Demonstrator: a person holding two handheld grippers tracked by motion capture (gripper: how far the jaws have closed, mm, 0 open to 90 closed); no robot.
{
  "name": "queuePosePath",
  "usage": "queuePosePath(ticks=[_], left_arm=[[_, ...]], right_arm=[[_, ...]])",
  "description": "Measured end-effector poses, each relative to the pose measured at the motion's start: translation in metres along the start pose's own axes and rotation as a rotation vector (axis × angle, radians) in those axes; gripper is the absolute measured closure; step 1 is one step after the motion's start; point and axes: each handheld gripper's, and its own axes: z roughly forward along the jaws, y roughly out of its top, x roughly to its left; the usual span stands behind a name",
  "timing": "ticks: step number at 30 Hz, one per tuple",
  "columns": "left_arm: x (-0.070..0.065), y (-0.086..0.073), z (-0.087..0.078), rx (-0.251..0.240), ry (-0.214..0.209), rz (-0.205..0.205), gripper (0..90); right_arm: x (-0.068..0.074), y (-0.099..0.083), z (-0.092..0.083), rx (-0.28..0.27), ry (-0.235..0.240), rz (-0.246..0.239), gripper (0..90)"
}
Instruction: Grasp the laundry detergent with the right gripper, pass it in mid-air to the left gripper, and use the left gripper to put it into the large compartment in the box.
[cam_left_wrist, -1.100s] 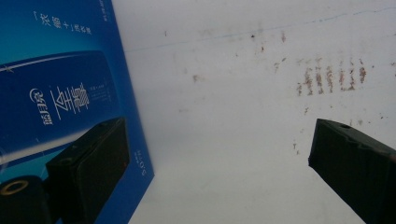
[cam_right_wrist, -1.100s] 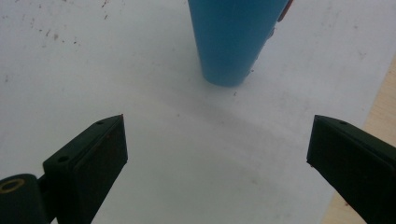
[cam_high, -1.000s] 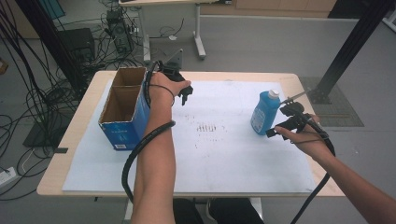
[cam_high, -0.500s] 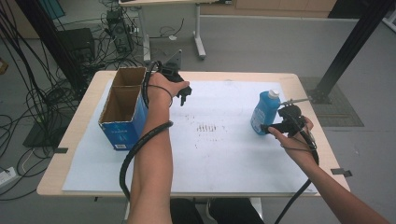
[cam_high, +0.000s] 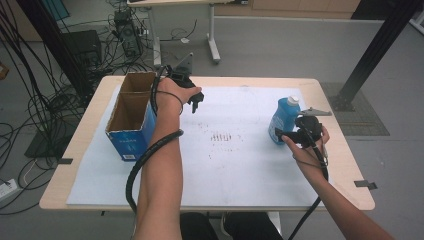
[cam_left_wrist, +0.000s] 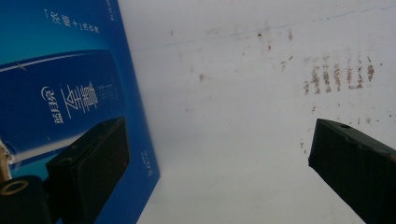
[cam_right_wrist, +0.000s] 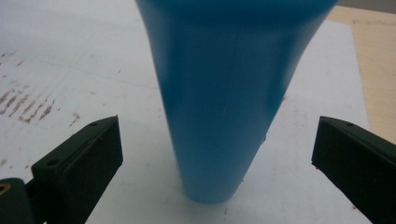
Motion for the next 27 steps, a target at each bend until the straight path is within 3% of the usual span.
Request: queuePosePath(ticks=[11,27], left_arm=[[-0.002,0.000,0.000,-0.007,-0.011,-0.001,5.9],[-0.003,0.001,-0.002,-0.016,-0.012,-0.002,5.9]], right_arm=[[-0.006,-0.001,0.008,-0.053,0.006,0.008,1.3],[-0.006,-0.001,0.015,-0.062,0.009,0.005,1.4]])
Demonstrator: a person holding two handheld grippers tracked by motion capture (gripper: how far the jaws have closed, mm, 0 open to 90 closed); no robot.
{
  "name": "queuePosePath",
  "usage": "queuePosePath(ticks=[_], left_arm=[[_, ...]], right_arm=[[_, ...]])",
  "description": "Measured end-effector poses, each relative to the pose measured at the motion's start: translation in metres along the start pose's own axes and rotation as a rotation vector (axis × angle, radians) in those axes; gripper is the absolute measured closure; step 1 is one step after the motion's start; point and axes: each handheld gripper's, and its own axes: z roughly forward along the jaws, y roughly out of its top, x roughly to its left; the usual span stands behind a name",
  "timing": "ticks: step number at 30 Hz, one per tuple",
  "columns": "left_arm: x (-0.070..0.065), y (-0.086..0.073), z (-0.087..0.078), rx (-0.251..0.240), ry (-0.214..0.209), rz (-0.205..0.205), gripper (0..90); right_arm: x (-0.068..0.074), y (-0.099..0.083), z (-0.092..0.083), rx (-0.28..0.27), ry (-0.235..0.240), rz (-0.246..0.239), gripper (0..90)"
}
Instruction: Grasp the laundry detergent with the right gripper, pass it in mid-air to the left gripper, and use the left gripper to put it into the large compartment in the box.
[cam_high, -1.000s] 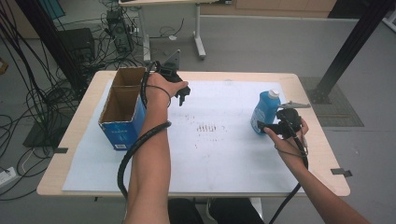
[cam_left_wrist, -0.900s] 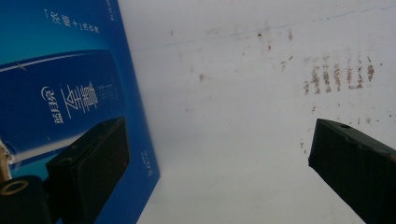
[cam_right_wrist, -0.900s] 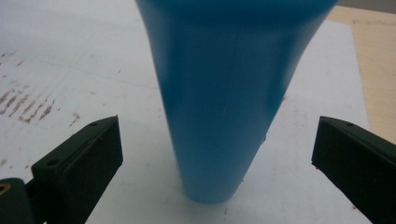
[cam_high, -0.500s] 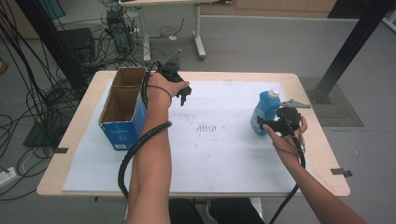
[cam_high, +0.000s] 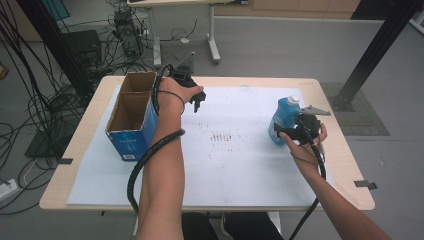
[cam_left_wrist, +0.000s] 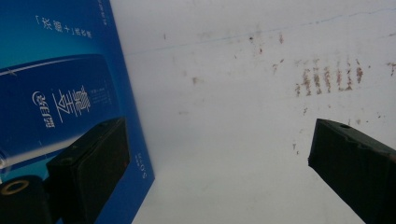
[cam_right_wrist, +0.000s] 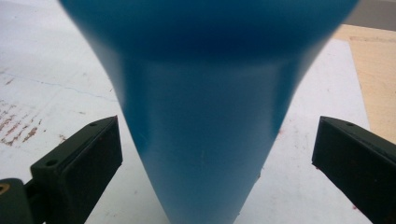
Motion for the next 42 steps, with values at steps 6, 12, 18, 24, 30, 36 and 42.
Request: queuePosePath(ticks=[6,12,18,24,30,36,42], left_arm=[[0.0008,-0.0003,-0.0010,-0.004,0.001,-0.001,5.8],[0.0015,-0.0006,-0.0012,-0.003,0.003,0.002,5.8],[0.0029,-0.0013,-0.0002,-0.006,0.001,-0.003,5.9],[0.0033,-0.0014,-0.0001,-0.004,0.008,0.000,5.8],[0.0032,-0.0013,0.0004,-0.002,0.011,-0.001,5.8],[0.0032,-0.0012,-0.0002,-0.004,0.015,0.000,5.7],[0.0023,-0.0011,-0.0012,-0.004,0.016,0.003,5.7]], right_arm=[[-0.0019,0.0000,0.0020,0.003,0.002,-0.002,1.4],[-0.0020,0.0001,0.0029,0.003,0.001,-0.007,1.4],[-0.0030,-0.0004,0.0034,0.005,0.001,-0.001,1.4],[-0.0030,-0.0009,0.0046,0.015,0.009,0.001,1.4],[-0.0014,-0.0002,0.0048,0.009,0.014,-0.010,1.4],[-0.0023,-0.0006,0.0056,0.012,0.014,-0.004,1.5],[-0.0019,-0.0007,0.0057,0.010,0.021,-0.007,1.4]])
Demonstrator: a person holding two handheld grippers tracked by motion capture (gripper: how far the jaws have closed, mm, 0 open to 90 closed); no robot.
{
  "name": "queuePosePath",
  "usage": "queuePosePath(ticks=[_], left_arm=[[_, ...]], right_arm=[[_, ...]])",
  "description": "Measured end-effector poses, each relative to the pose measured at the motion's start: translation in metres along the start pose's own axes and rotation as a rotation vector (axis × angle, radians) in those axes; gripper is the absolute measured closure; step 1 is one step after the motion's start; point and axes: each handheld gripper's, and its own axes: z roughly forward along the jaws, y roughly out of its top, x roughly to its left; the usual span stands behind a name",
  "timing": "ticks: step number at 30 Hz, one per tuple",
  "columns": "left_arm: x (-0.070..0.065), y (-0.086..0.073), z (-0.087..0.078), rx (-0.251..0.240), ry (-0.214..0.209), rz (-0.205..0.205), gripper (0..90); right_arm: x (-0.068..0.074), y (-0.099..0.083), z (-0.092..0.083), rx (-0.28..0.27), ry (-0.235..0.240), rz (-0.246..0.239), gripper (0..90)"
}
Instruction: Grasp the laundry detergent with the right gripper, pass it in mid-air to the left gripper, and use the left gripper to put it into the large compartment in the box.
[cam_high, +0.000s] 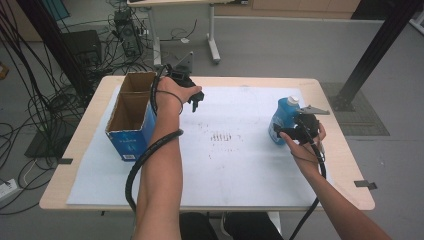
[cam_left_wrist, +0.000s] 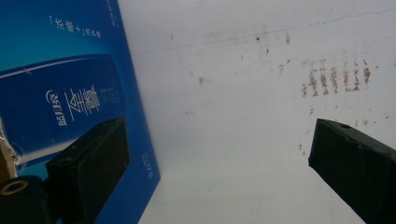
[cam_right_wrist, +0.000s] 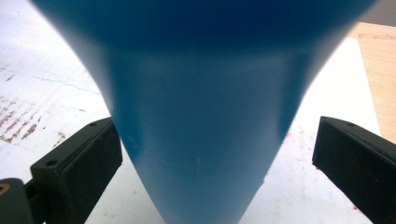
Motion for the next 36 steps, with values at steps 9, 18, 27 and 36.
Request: queuePosePath(ticks=[9,18,27,36], left_arm=[[0.0011,-0.0004,-0.0005,-0.002,0.000,-0.002,5.7],[0.0010,-0.0004,-0.0017,-0.006,0.002,-0.005,5.8],[0.0015,-0.0007,-0.0013,-0.009,-0.001,-0.003,5.8],[0.0011,-0.0007,-0.0018,-0.006,-0.001,0.002,5.8]], right_arm=[[0.0017,0.0000,0.0010,-0.004,0.011,-0.007,1.4],[0.0037,0.0001,0.0016,-0.010,0.012,-0.014,1.4],[0.0038,0.0001,0.0016,-0.011,0.012,-0.016,2.1],[0.0049,0.0002,0.0018,-0.016,0.004,-0.020,2.8]])
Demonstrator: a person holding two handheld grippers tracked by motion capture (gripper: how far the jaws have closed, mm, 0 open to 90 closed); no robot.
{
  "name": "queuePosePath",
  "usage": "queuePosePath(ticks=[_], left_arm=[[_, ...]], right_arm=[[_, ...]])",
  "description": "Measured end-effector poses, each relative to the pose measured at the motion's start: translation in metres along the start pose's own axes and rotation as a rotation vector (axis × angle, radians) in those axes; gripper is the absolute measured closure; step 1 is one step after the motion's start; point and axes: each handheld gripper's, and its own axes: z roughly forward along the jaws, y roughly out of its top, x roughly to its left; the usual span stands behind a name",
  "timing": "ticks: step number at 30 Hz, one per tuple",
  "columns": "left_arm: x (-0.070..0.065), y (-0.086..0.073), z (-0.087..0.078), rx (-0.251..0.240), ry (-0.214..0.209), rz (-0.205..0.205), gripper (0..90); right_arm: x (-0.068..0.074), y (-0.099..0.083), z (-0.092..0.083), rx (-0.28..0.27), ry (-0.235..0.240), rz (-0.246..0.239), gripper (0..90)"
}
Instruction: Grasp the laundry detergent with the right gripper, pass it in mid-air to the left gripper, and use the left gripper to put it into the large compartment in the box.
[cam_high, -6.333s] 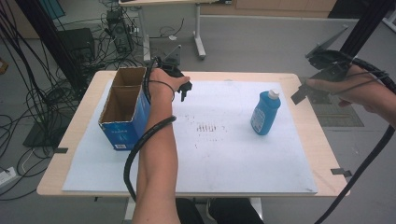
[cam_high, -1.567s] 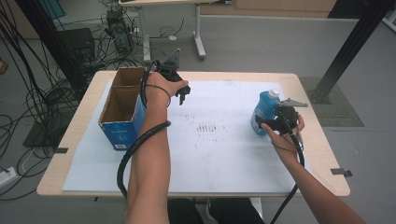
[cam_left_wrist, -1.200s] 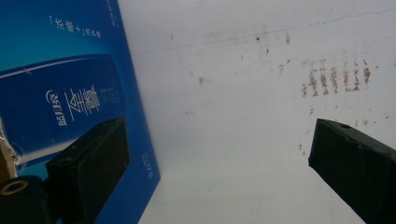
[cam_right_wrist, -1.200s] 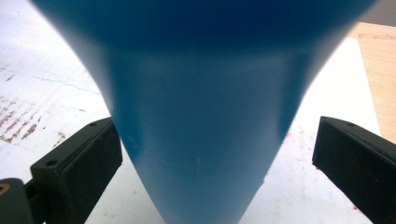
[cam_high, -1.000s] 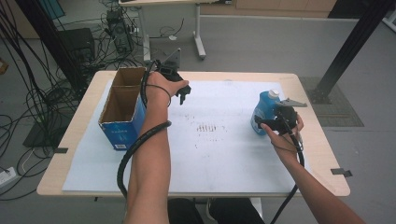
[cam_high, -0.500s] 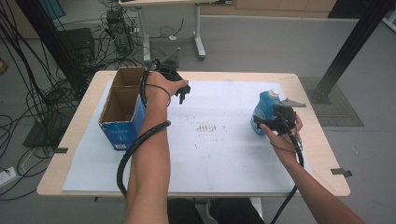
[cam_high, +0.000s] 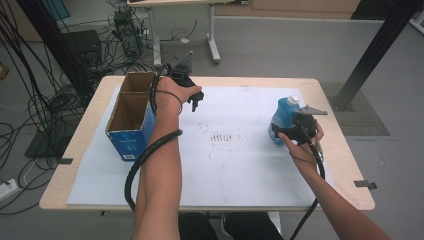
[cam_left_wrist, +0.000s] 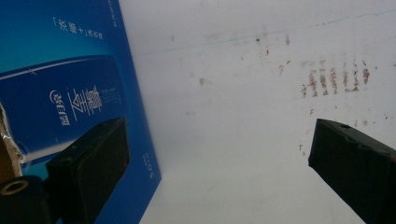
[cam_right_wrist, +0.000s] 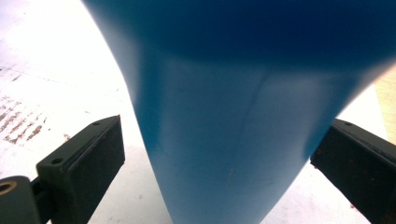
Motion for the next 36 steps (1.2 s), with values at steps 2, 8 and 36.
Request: queuePosePath(ticks=[2,8,36], left_arm=[[-0.0002,-0.0001,-0.0003,-0.001,-0.001,0.002,5.8],[-0.0010,0.0000,-0.0013,-0.001,0.001,0.004,5.8],[-0.0035,-0.0033,0.0001,-0.008,0.017,0.030,6.9]], right_arm=[[0.0000,0.0000,0.0000,-0.001,-0.002,0.000,2.8],[-0.0003,0.0000,0.0004,0.001,0.000,0.000,3.3],[0.0020,-0.0006,0.0033,-0.004,-0.007,-0.029,40.8]])
